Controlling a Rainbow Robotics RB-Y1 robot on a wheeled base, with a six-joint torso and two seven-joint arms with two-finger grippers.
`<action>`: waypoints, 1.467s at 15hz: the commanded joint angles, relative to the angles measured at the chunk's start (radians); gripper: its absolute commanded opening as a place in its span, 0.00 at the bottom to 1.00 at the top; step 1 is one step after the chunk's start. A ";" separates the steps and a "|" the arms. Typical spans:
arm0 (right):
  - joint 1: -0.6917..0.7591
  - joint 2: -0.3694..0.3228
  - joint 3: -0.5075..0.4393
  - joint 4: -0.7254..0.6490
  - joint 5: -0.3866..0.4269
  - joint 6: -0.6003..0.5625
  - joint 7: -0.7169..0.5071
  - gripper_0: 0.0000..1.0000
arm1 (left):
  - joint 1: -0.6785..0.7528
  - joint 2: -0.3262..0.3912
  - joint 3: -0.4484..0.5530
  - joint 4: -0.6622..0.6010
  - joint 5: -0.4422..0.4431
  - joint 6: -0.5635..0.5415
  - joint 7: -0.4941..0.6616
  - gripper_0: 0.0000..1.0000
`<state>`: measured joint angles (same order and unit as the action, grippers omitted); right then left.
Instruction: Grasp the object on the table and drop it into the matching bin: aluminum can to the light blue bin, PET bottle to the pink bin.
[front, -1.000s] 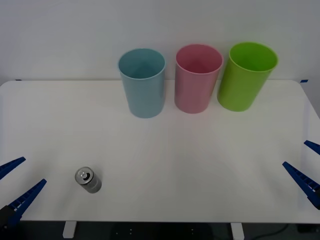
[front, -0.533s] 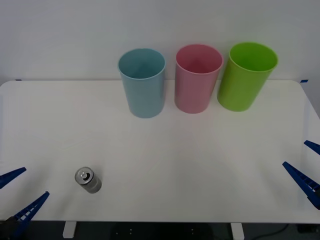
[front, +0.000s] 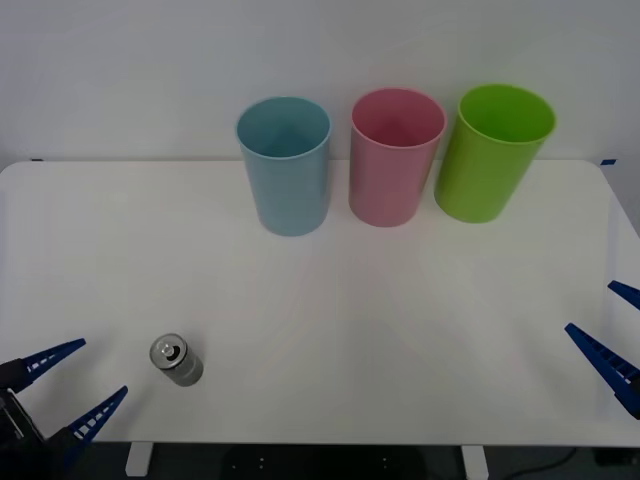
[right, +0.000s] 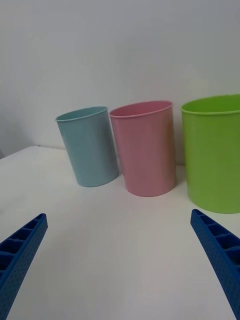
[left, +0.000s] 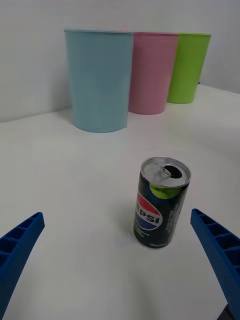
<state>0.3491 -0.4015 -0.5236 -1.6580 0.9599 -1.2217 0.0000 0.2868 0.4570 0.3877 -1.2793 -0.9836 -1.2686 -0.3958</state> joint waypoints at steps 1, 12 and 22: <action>0.000 0.000 0.000 0.000 0.000 0.000 0.000 1.00 | -0.058 0.018 -0.036 0.092 -0.001 -0.005 -0.086 1.00; 0.000 0.000 0.000 0.000 0.000 0.000 0.000 1.00 | -0.221 0.063 -0.156 0.284 -0.049 -0.029 -0.230 1.00; 0.000 0.000 0.000 0.000 0.000 0.000 0.000 1.00 | -0.268 -0.006 -0.184 0.284 -0.090 -0.028 -0.222 1.00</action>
<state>0.3491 -0.4014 -0.5236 -1.6580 0.9599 -1.2217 0.0000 0.0227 0.4547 0.2039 -0.9954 -1.0666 -1.2976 -0.6196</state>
